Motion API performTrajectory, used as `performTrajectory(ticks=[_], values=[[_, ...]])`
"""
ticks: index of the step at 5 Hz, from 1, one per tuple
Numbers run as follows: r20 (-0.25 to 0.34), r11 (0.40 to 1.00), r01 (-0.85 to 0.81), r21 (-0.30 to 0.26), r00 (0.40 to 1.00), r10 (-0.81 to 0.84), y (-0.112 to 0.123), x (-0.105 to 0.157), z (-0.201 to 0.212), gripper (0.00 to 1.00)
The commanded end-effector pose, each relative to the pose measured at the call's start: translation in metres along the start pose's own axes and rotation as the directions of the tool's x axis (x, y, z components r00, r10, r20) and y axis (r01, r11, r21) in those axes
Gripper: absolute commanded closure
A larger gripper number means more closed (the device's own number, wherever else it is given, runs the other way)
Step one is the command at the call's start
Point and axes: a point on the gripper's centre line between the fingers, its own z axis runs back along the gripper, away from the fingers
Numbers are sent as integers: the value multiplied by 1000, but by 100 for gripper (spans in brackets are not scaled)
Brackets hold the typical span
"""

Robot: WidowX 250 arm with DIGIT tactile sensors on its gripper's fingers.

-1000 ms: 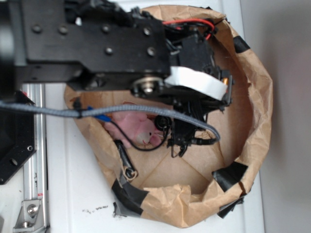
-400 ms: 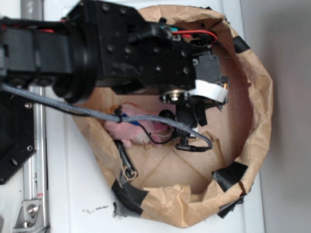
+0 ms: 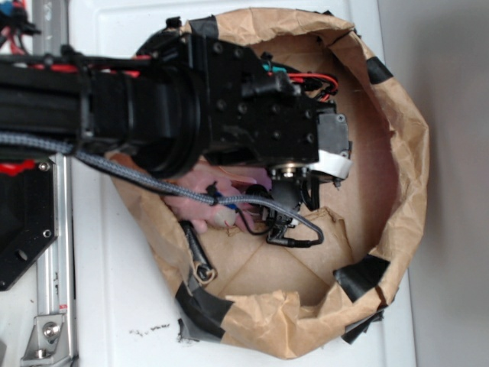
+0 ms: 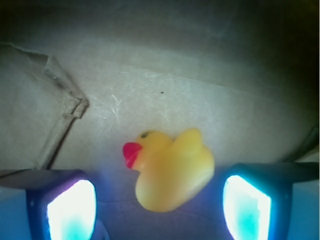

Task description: Grab the yellow duck.

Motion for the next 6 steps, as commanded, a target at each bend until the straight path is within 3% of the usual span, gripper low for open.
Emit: performTrajectory(ticks=[1, 2, 3, 5, 6], values=[[112, 996, 30, 79, 993, -38, 6, 19, -6, 49], [119, 998, -7, 69, 993, -1, 13, 20, -4, 100], [121, 997, -8, 80, 993, -2, 12, 20, 3, 100], [144, 996, -83, -26, 986, 86, 16, 29, 78, 100], [105, 995, -84, -53, 990, 90, 20, 19, 108, 100]])
